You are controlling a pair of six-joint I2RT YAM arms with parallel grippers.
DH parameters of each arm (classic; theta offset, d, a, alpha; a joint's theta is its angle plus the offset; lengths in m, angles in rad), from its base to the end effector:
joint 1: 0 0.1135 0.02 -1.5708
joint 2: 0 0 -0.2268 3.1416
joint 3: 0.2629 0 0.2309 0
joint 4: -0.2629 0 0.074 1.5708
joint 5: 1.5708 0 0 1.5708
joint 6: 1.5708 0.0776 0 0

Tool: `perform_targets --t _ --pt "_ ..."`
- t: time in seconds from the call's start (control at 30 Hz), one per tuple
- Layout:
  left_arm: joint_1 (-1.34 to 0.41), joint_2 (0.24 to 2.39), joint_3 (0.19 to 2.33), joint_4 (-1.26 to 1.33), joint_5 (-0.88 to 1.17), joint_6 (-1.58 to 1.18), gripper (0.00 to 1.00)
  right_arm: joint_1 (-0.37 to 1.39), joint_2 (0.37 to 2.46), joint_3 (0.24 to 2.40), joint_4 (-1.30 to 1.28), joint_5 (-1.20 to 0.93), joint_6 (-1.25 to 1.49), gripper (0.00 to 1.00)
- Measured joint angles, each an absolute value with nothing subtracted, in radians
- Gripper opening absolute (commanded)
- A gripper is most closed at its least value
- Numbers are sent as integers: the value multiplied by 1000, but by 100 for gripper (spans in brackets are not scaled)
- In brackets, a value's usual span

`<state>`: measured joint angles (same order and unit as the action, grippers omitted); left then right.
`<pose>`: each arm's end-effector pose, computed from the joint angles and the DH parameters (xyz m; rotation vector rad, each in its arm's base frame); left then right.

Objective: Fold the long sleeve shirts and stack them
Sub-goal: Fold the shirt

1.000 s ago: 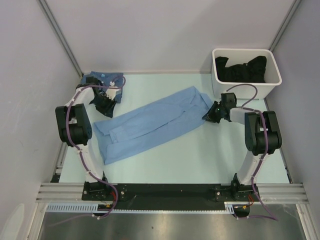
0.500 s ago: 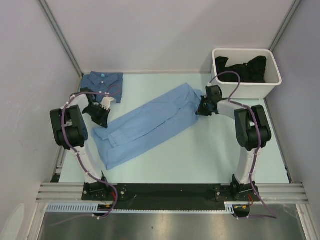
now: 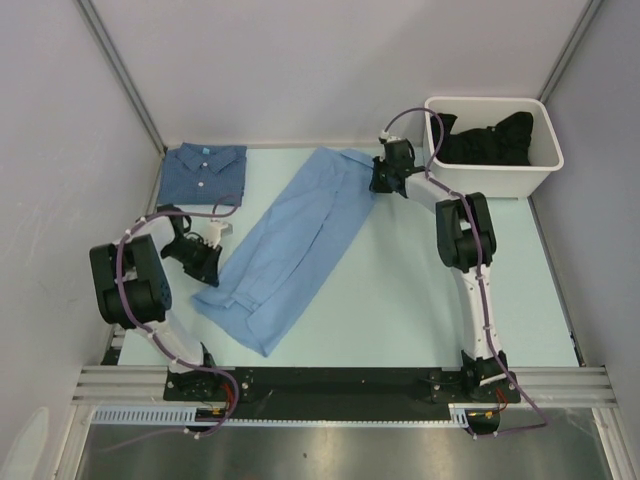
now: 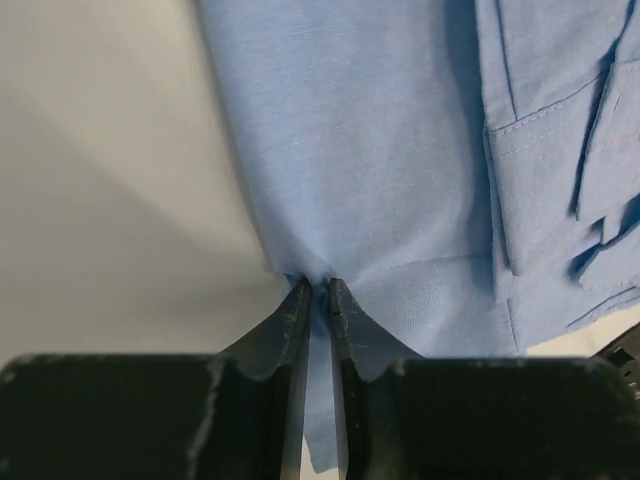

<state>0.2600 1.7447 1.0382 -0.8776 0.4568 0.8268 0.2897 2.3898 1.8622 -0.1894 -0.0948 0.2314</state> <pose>0.2657 0.0353 0.0941 0.7955 2.7472 -0.5789 0.4987 0.1563 0.1086 -0.1173 2.3101 0.3770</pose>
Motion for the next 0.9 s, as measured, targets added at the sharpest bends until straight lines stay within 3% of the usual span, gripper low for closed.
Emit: perform_targets --t 0.03,0.13,0.57,0.8,0.9 --pt "255 1732 1024 -877 459 827 17 290 2399 1879 -185 -97 229 54" --pt "227 1691 972 -874 459 824 18 281 2392 1881 -195 -116 215 63" --pt "118 1614 864 -865 489 784 15 142 2160 1489 -177 -472 436 61" --pt "-45 1550 797 -855 501 776 16 196 2162 1471 -165 -556 477 59" --pt "-98 1543 788 -858 500 776 21 206 2168 1485 -187 -561 468 56"
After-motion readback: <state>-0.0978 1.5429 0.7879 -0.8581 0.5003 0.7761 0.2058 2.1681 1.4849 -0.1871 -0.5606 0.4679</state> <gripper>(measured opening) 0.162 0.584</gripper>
